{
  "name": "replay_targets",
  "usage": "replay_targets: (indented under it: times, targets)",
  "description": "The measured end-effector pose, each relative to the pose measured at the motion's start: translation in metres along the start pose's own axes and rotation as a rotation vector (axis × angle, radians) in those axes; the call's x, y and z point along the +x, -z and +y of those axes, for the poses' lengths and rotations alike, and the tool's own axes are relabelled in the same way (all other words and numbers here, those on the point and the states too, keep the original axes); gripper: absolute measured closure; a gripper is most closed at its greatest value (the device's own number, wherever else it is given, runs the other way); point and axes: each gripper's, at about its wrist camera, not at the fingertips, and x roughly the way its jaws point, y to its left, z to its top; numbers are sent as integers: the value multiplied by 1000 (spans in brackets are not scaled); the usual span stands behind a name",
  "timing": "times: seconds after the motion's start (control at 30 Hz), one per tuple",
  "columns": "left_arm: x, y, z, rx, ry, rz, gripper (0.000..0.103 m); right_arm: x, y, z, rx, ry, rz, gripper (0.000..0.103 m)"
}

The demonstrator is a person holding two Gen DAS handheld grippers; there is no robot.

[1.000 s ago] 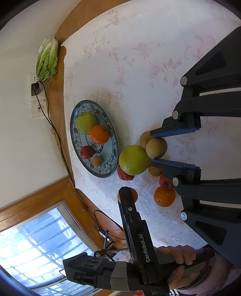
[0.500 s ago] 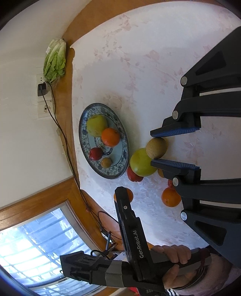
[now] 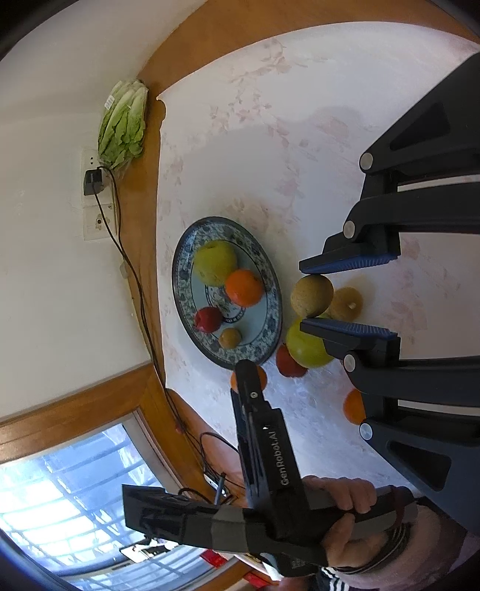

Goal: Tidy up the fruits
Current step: 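Carry the orange and the brown fruit with both tools onto the plate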

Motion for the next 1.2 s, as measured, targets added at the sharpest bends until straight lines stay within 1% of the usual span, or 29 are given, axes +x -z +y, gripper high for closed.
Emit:
replay_targets:
  times: [0.23, 0.53, 0.8, 1.07, 1.2]
  targets:
    - [8, -6, 0, 16, -8, 3, 63, 11, -14, -10, 15, 26, -5, 77]
    - [18, -8, 2, 15, 4, 14, 63, 22, -22, -9, 3, 58, -4, 77]
    - [25, -8, 3, 23, -12, 11, 63, 29, -27, -9, -7, 69, -3, 77]
    - [36, -13, 4, 23, -34, 5, 63, 34, -29, -8, -14, 63, -6, 77]
    - [40, -15, 6, 20, -34, 8, 63, 37, -30, -9, -12, 60, -6, 77]
